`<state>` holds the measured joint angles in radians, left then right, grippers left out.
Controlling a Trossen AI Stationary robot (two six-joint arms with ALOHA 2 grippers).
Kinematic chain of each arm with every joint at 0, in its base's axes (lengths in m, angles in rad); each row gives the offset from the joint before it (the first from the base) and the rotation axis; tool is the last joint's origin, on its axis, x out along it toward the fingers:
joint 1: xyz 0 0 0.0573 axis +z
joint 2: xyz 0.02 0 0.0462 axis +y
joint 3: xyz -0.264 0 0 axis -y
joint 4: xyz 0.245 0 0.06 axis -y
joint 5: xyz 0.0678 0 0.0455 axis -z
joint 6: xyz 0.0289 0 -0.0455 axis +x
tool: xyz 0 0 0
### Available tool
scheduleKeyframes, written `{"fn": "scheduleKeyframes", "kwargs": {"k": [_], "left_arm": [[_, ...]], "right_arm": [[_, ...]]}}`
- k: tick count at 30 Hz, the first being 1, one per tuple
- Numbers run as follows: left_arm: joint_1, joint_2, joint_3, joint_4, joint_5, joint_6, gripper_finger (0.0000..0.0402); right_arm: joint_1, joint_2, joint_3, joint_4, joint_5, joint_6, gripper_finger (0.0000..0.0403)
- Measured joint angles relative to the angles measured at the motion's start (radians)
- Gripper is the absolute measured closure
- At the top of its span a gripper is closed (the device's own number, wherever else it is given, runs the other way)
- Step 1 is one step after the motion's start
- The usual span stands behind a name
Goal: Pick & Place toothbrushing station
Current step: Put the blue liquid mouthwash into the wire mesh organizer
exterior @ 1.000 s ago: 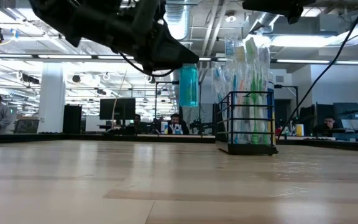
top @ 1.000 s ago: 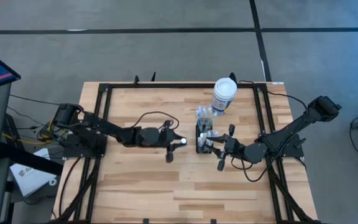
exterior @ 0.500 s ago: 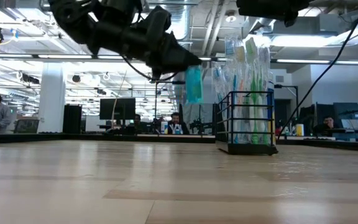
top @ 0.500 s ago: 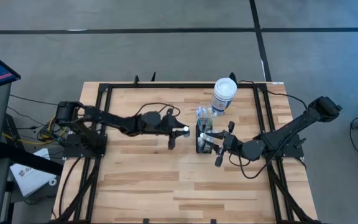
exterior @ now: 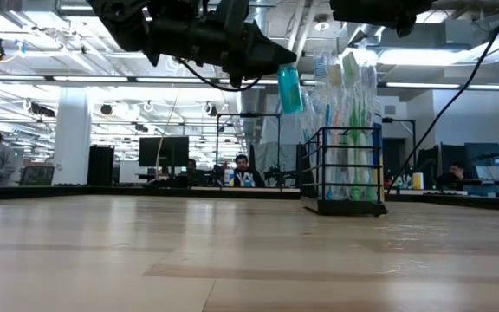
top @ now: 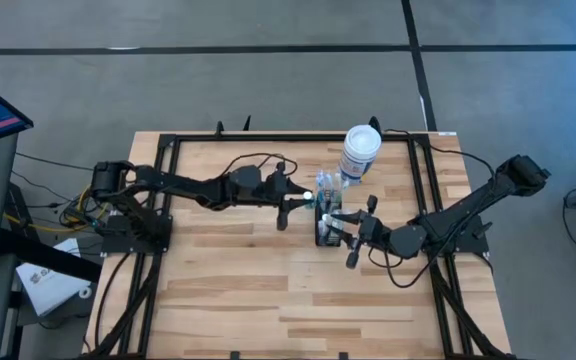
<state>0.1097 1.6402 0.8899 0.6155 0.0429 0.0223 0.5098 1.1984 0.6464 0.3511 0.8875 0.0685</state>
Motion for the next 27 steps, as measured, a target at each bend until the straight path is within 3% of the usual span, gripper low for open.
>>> {"fn": "scheduleKeyframes", "kwargs": {"k": [11, 27], "left_arm": [[0.011, 0.037, 0.049, -0.008, 0.042, 0.024, 0.0313], [0.011, 0.216, 0.198, -0.006, 0.094, 0.051, 0.0312]], "right_arm": [[0.000, 0.000, 0.000, 0.001, 0.000, 0.000, 0.0282], [-0.001, 0.000, 0.000, -0.003, 0.000, -0.002, 0.0282]]}}
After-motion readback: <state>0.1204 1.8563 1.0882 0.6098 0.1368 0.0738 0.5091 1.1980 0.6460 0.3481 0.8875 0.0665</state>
